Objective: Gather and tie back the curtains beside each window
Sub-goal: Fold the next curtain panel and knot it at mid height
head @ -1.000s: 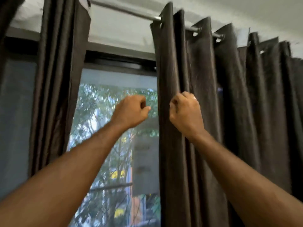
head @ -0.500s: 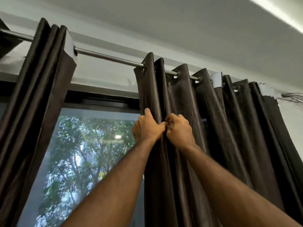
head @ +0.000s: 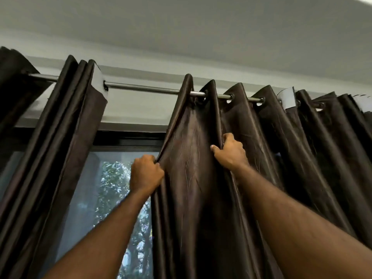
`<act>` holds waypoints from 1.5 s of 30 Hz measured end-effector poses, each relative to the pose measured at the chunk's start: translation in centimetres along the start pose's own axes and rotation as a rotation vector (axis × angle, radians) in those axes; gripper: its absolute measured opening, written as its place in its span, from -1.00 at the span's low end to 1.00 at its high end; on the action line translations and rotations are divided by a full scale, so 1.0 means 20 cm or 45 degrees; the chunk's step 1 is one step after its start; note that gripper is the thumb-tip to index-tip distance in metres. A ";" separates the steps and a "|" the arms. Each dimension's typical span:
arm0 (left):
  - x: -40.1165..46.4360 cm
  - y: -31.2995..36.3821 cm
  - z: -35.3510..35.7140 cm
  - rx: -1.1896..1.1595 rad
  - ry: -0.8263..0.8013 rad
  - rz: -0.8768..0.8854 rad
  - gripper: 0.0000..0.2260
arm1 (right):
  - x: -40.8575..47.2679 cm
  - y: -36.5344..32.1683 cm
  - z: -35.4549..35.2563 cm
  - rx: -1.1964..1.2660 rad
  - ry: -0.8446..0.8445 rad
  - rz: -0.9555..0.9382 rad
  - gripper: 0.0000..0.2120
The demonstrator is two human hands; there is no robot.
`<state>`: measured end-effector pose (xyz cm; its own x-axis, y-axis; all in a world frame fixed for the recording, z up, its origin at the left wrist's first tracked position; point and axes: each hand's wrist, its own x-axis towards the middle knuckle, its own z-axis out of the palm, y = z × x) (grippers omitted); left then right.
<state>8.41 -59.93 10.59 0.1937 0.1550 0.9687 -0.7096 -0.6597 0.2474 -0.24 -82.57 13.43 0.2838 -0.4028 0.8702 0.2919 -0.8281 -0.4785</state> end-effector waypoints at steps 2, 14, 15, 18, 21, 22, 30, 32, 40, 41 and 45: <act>0.05 -0.04 -0.06 0.051 0.052 -0.041 -0.81 | 0.04 0.02 0.03 0.067 0.001 0.006 -0.45; -0.01 0.11 0.01 -0.214 0.059 0.171 -0.79 | -0.03 -0.32 0.33 0.465 -0.205 -0.441 -0.66; -0.01 0.14 0.02 -0.244 0.074 0.156 -0.78 | -0.02 -0.35 0.33 0.455 -0.261 -0.492 -0.67; -0.01 0.24 0.04 -0.233 0.094 0.134 -0.73 | 0.05 -0.35 0.30 0.416 -0.376 -0.552 -0.68; -0.02 0.31 0.07 -0.229 0.135 0.070 -0.63 | 0.10 -0.28 0.25 0.441 -0.409 -0.568 -0.63; -0.03 0.33 0.08 -0.208 0.146 0.049 -0.59 | 0.10 -0.25 0.23 0.493 -0.432 -0.555 -0.61; -0.12 0.49 0.22 0.038 -0.014 0.067 -0.62 | 0.06 0.01 0.01 0.624 -0.415 -0.363 -0.67; -0.13 0.50 0.24 0.101 -0.006 0.039 -0.76 | 0.08 0.11 -0.02 0.296 0.082 -0.412 -0.78; -0.11 0.40 0.27 0.030 0.144 0.022 -0.80 | 0.21 0.51 -0.15 -0.078 0.139 0.042 -0.37; -0.11 0.39 0.27 0.006 0.165 0.034 -0.80 | 0.22 0.53 -0.13 -0.010 0.091 0.028 -0.42; -0.10 0.37 0.27 -0.009 0.186 0.046 -0.74 | 0.16 0.47 -0.06 0.165 0.068 0.028 -0.67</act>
<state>6.43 -69.00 10.39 0.0680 0.2370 0.9691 -0.7194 -0.6614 0.2122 2.35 -92.03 11.87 0.2431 -0.4435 0.8627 0.4023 -0.7631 -0.5057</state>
